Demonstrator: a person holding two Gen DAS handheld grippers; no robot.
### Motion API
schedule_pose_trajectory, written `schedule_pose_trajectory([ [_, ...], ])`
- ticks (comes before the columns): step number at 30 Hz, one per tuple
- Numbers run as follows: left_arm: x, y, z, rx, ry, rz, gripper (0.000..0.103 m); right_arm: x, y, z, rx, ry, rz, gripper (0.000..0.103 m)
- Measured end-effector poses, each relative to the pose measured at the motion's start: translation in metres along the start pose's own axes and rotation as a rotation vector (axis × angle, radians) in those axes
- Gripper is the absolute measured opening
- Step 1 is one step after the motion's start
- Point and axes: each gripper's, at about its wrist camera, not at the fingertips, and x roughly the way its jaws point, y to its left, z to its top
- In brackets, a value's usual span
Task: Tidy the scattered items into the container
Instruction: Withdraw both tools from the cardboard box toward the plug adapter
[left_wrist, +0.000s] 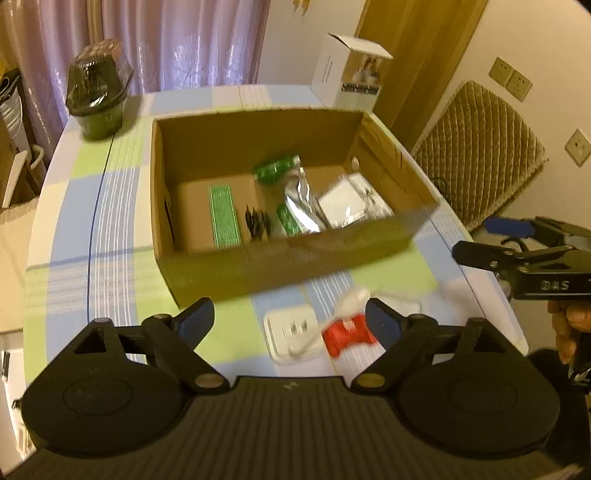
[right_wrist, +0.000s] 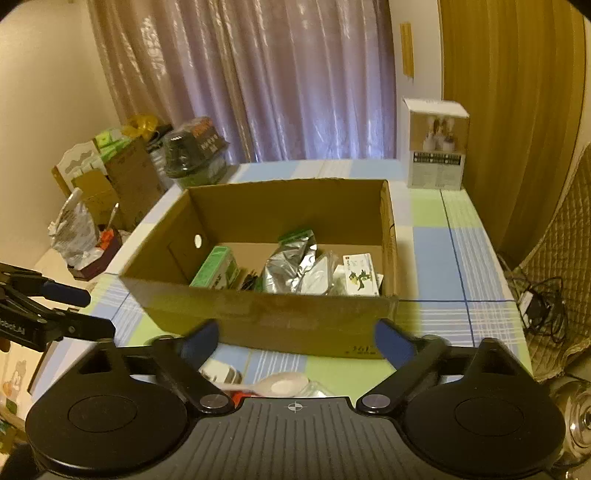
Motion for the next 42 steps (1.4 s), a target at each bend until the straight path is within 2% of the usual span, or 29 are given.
schedule_pose_trajectory([
  [5, 0.000, -0.011, -0.034, 0.041, 0.039, 0.026, 0.089, -0.013, 0.007, -0.030, -0.031, 0.036, -0.007, 0.096],
  [10, 0.003, -0.018, -0.065, 0.060, 0.079, 0.030, 0.091, -0.017, 0.007, -0.060, -0.071, 0.115, -0.009, 0.096],
  [16, 0.007, -0.023, -0.084, 0.068, 0.108, 0.017, 0.092, -0.018, -0.003, -0.078, -0.082, 0.162, -0.027, 0.096],
  [21, 0.015, -0.023, -0.085, 0.067, 0.120, 0.019, 0.092, -0.013, -0.010, -0.081, -0.097, 0.181, -0.033, 0.096],
  [30, 0.037, -0.024, -0.083, 0.110, 0.156, 0.030, 0.092, 0.011, -0.010, -0.083, -0.212, 0.244, 0.006, 0.096],
  [37, 0.058, -0.023, -0.073, 0.206, 0.159, 0.011, 0.092, 0.037, -0.014, -0.077, -0.320, 0.291, 0.026, 0.096],
  [42, 0.075, -0.023, -0.066, 0.384, 0.138, -0.016, 0.092, 0.056, -0.019, -0.076, -0.377, 0.321, 0.034, 0.096],
])
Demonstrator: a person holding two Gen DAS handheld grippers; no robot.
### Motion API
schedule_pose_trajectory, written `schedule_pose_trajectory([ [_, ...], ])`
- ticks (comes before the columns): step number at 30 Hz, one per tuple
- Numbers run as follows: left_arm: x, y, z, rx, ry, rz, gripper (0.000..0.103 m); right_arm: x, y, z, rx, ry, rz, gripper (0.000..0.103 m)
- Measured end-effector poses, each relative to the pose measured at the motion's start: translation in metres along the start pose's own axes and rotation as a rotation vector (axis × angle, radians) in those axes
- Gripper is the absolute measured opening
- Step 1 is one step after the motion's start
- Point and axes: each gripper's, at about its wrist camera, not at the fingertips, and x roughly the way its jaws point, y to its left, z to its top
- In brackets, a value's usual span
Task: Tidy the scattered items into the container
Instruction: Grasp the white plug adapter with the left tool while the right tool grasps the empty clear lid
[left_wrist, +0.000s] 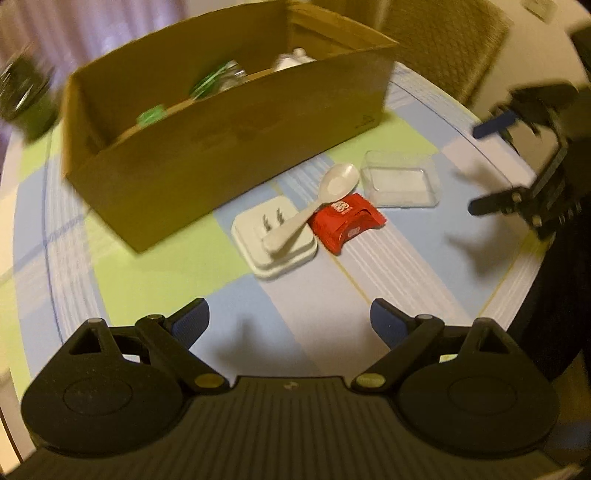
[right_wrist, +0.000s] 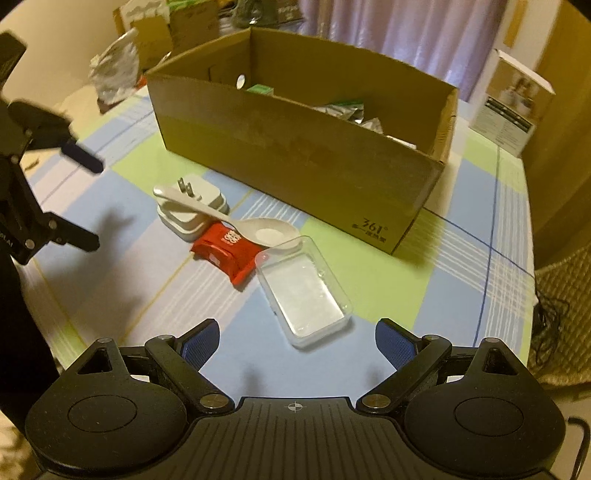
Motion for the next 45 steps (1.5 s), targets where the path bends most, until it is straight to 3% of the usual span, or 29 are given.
schedule_pose_trajectory([
  [6, 0.022, 0.007, 0.010, 0.209, 0.007, 0.009, 0.092, 0.021, -0.010, 0.003, -0.029, 0.031, 0.018, 0.096],
  [17, 0.059, 0.010, 0.020, 0.470, 0.018, -0.047, 0.092, 0.052, -0.019, 0.015, -0.128, 0.074, 0.069, 0.096],
  [24, 0.070, 0.011, 0.021, 0.502, 0.014, -0.082, 0.092, 0.071, -0.019, 0.027, -0.184, 0.111, 0.109, 0.096],
  [33, 0.079, 0.006, 0.023, 0.542, 0.014, -0.096, 0.091, 0.082, -0.019, 0.024, -0.145, 0.148, 0.148, 0.096],
  [35, 0.081, 0.004, 0.023, 0.557, 0.022, -0.101, 0.091, 0.083, -0.020, 0.022, -0.139, 0.154, 0.150, 0.081],
  [38, 0.082, 0.003, 0.024, 0.558, 0.029, -0.117, 0.090, 0.081, -0.022, 0.021, -0.116, 0.147, 0.149, 0.075],
  [40, 0.080, 0.001, 0.024, 0.561, 0.031, -0.123, 0.086, 0.078, -0.022, 0.021, -0.112, 0.142, 0.145, 0.063],
  [45, 0.072, -0.009, 0.018, 0.560, 0.041, -0.150, 0.077, 0.073, -0.014, 0.017, -0.129, 0.150, 0.157, 0.059],
])
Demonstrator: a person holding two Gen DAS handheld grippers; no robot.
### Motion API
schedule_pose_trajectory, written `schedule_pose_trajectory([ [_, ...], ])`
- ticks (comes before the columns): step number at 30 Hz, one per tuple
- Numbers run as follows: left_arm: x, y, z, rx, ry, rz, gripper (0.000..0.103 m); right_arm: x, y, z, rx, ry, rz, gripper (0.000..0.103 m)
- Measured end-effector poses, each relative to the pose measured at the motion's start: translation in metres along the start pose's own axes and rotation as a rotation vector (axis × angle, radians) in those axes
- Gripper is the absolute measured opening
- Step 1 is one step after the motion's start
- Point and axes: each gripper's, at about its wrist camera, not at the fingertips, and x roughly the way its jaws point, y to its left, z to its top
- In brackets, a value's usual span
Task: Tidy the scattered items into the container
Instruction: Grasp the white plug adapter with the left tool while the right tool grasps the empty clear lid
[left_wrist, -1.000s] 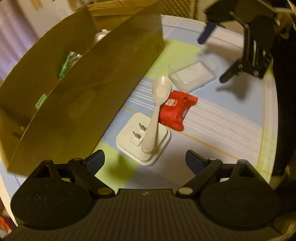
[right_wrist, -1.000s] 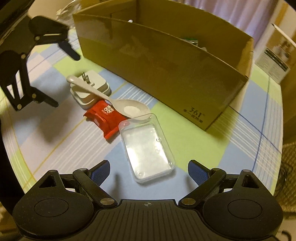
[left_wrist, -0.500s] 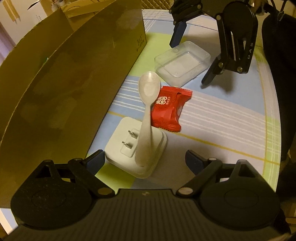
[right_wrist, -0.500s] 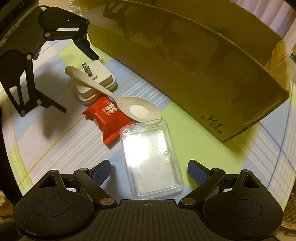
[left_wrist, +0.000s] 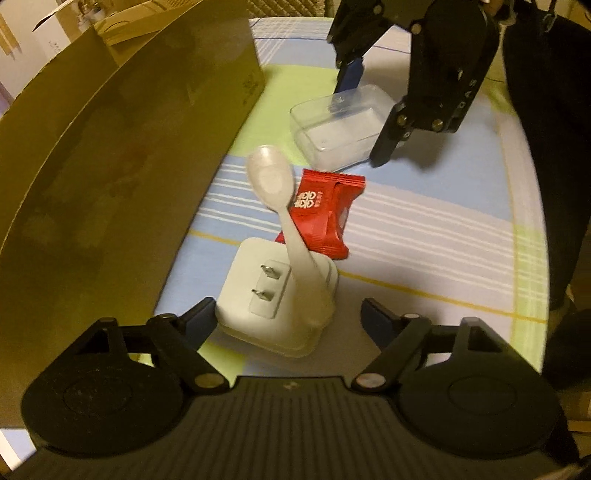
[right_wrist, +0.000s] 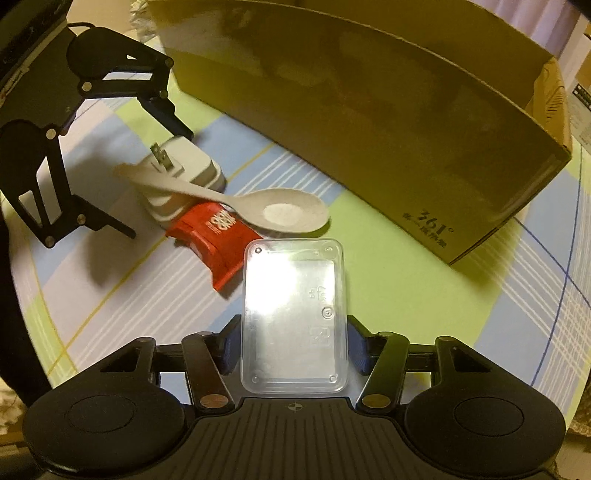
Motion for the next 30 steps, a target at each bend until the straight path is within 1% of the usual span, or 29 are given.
schedule_pose_trajectory([
  [7, -0.011, -0.032, -0.007, 0.000, 0.033, -0.023, 0.069, -0.006, 0.023, -0.015, -0.037, 0.019, 0.038, 0.059],
  [9, -0.015, -0.038, -0.012, 0.000, 0.042, -0.034, 0.068, -0.010, 0.025, -0.021, -0.034, 0.020, 0.044, 0.059],
  [12, -0.018, -0.046, -0.018, 0.001, 0.059, -0.039, 0.068, -0.014, 0.028, -0.028, -0.032, 0.028, 0.028, 0.059],
  [18, -0.014, -0.045, -0.012, -0.014, 0.057, -0.021, 0.070, -0.015, 0.034, -0.030, -0.058, 0.014, 0.004, 0.060],
  [24, -0.005, -0.046, -0.002, 0.001, 0.081, -0.037, 0.070, -0.013, 0.036, -0.032, -0.072, 0.015, -0.002, 0.060],
  [30, 0.002, -0.046, -0.002, -0.001, 0.123, -0.047, 0.064, -0.011, 0.036, -0.034, -0.084, 0.021, -0.003, 0.060],
])
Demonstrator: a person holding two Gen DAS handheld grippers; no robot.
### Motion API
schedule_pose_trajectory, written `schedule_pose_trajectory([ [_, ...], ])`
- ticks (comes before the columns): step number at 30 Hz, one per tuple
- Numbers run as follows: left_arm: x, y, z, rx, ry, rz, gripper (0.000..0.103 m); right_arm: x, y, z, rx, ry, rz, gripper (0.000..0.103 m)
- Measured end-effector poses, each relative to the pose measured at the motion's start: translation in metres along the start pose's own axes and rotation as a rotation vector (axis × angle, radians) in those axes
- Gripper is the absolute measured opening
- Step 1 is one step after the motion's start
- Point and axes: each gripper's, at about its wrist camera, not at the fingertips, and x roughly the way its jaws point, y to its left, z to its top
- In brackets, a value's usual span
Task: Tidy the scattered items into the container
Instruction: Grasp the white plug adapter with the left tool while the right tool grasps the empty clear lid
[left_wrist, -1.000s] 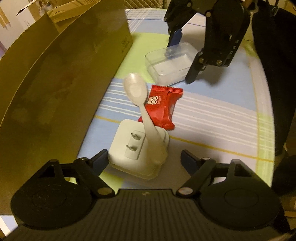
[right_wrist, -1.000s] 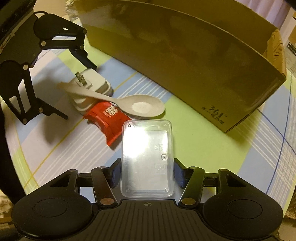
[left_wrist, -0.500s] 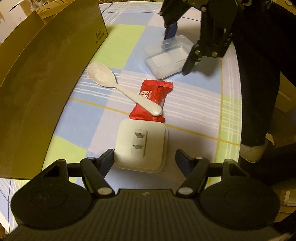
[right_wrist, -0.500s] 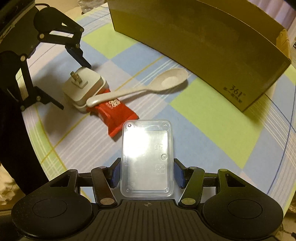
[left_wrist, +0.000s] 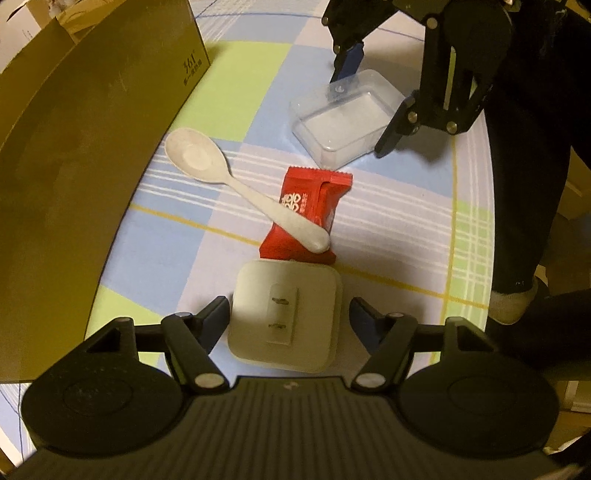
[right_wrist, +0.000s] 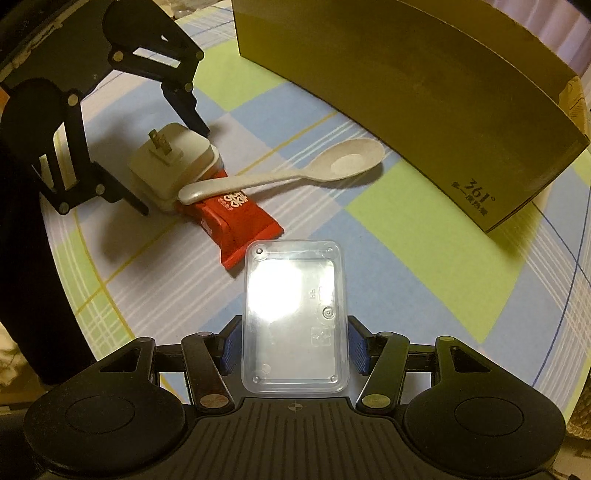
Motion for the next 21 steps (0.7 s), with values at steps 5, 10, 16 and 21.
schedule_pose_trajectory([
  [5, -0.001, 0.002, -0.001, -0.042, 0.008, -0.011, 0.061, 0.003, 0.000, 0.004, -0.007, -0.007, 0.002, 0.079],
  [10, -0.001, 0.003, -0.003, -0.076, 0.005, -0.008, 0.062, 0.007, 0.000, 0.010, 0.006, -0.004, 0.004, 0.079],
  [16, 0.000, 0.012, -0.005, -0.150, -0.003, -0.030, 0.065, 0.008, -0.002, 0.011, 0.042, -0.002, 0.002, 0.078],
  [21, -0.002, 0.012, -0.006, -0.171, 0.013, -0.025, 0.061, 0.004, -0.002, 0.011, 0.067, -0.004, -0.014, 0.059],
])
